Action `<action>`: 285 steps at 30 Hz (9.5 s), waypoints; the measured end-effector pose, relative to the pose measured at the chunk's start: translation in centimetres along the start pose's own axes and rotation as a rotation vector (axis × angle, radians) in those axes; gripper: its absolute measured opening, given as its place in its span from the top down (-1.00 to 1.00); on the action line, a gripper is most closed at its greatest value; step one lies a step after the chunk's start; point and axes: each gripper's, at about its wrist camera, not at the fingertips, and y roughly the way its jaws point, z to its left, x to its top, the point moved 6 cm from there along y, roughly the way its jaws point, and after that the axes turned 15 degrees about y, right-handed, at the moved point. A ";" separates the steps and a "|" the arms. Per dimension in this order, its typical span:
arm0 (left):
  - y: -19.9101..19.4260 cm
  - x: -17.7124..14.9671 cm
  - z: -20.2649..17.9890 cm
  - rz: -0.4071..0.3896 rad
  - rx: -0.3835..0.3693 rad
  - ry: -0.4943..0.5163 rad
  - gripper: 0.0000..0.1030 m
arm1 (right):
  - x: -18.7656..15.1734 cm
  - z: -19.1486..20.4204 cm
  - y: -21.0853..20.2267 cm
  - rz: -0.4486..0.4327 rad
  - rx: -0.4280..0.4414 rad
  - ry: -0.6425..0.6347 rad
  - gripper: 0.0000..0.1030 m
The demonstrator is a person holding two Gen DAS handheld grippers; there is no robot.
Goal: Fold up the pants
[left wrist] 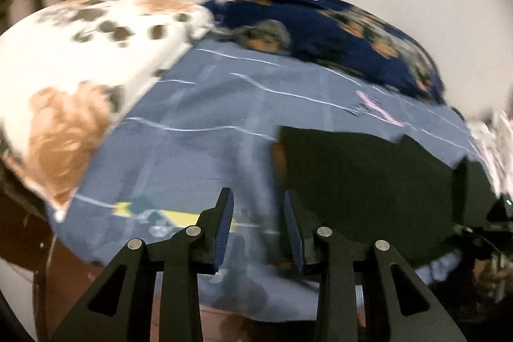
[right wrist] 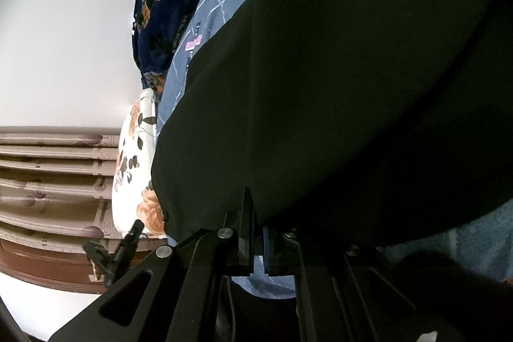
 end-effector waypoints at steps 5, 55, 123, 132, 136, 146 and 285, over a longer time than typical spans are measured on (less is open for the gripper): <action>2.6 0.7 -8.4 0.065 -0.197 0.134 0.34 | -0.3 0.0 -0.4 -0.014 -0.005 -0.008 0.90; 7.8 -2.7 -13.2 0.188 -0.262 0.232 0.33 | 25.4 -13.2 -30.4 -0.728 0.107 0.264 0.93; 7.5 -3.0 -15.5 0.135 -0.271 0.306 -0.37 | 19.3 -15.2 -35.6 -0.775 -0.046 0.010 0.51; 6.8 -2.3 -14.4 0.104 -0.308 0.193 -0.36 | 20.2 -16.8 -32.0 -0.707 -0.182 0.028 0.52; 6.0 -1.5 -13.8 0.068 -0.326 0.141 -0.37 | 20.5 -16.8 -32.0 -0.695 -0.216 0.047 0.56; 3.8 0.1 -10.7 -0.016 -0.200 0.134 -0.37 | 17.5 -9.8 -31.3 -0.791 -0.267 -0.073 0.34; 6.8 3.8 -17.4 0.050 -0.021 0.329 -0.37 | 21.7 -20.0 -33.9 -0.691 0.018 0.253 0.74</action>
